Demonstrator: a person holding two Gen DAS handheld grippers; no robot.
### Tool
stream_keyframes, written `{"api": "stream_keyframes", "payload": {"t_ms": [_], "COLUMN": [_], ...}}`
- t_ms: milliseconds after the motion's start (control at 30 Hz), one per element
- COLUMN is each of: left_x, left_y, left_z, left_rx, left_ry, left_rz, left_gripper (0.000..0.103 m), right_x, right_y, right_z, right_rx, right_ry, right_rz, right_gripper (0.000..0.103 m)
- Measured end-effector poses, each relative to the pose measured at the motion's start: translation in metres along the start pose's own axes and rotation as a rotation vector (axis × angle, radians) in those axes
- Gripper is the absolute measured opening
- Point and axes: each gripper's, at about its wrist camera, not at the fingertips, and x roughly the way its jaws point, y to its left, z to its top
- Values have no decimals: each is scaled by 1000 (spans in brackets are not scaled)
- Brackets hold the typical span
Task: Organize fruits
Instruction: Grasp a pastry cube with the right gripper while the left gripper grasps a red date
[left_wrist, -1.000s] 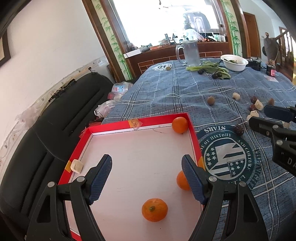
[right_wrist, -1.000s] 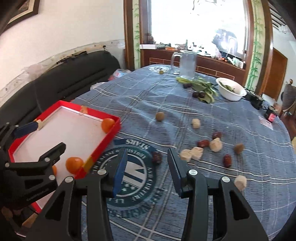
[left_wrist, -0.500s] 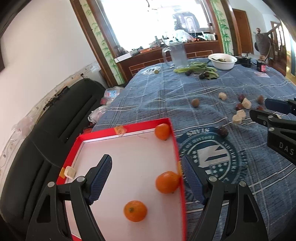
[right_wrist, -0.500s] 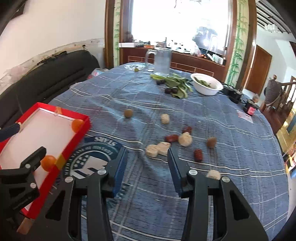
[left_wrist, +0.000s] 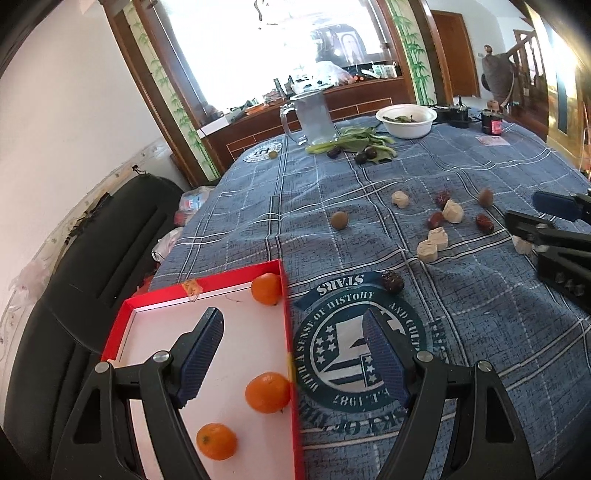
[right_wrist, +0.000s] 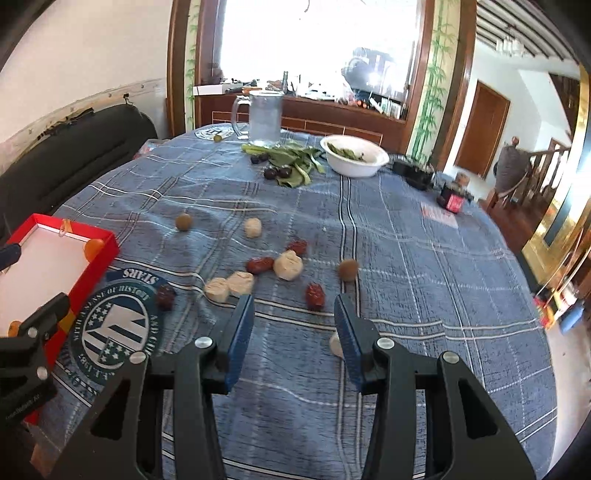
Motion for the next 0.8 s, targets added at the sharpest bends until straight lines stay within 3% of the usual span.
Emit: {"api": "stream_keyframes", "payload": {"t_ms": [167,400,500,800], "left_x": [17,28,34,55], "left_y": [2,-8,-21,-34], "left_z": [0,9,17,26], "left_rx": [17,30,48,47], "left_ry": [36,68,75,123], "left_rz": [17,-54,-98,-139], "left_gripper": [78,78,78,78], "right_x": [12,28,32,49], "right_y": [-48,-96,-100,-77], "right_z": [-14,-36,-36,-15], "right_rx": [94,173,183,112], "right_ry": [39,118,124,147], "right_rz": [10,15,46,106], "right_gripper": [46,46,46,46]}}
